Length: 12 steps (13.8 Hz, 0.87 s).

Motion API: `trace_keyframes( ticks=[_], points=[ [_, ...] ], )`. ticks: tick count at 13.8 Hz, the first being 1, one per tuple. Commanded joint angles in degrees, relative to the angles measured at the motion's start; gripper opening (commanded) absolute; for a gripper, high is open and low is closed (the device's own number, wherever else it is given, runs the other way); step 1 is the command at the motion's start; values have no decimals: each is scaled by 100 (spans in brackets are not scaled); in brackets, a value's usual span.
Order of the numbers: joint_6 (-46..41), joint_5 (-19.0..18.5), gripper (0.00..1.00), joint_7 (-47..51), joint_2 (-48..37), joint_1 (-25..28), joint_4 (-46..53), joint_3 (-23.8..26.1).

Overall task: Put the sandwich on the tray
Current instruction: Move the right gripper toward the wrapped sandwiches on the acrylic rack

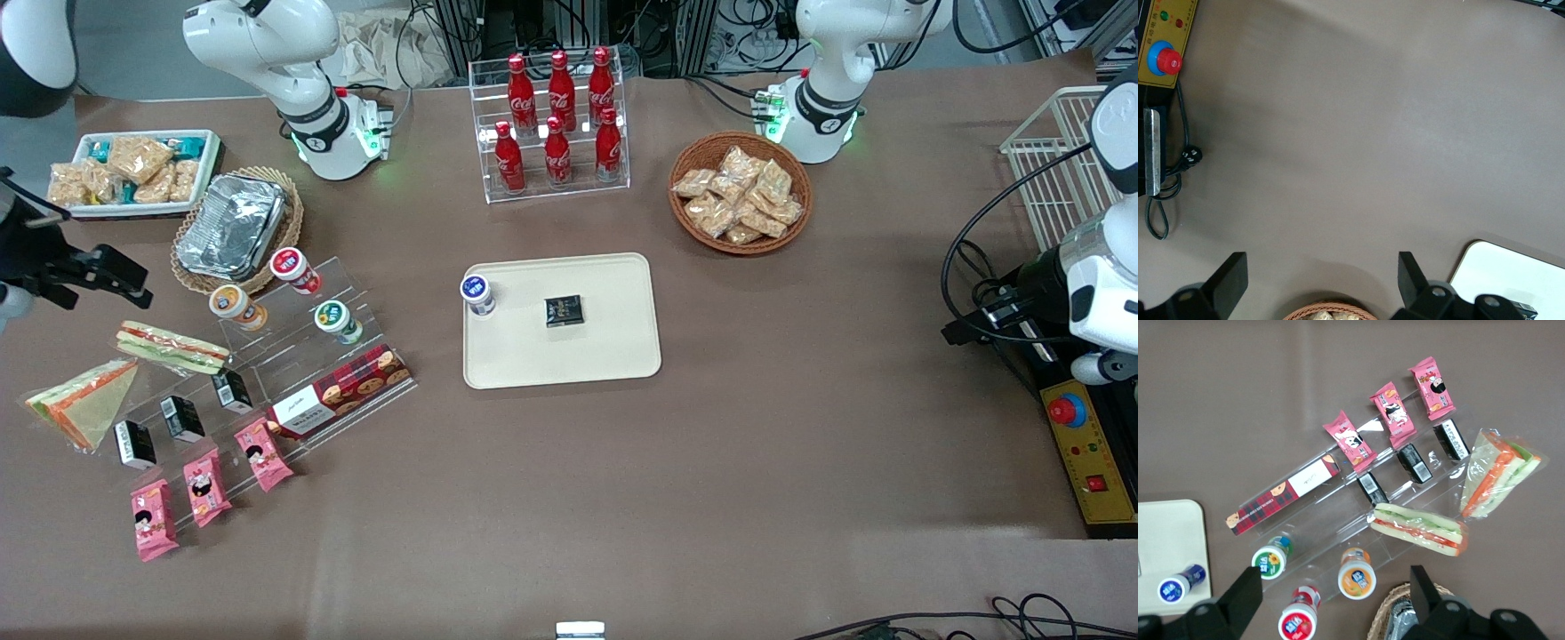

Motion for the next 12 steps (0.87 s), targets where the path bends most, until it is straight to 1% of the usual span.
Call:
trace_keyframes(
  ticks=[1,4,10,12],
  points=[
    [-118,148,99,-331,-71,3,-17,-169],
    [-126,139,99,-350,-62,12,0,-179],
    [-416,139,99,-377,-27,21,0,-232],
    [-416,139,99,-622,-27,29,0,-302]
  ],
)
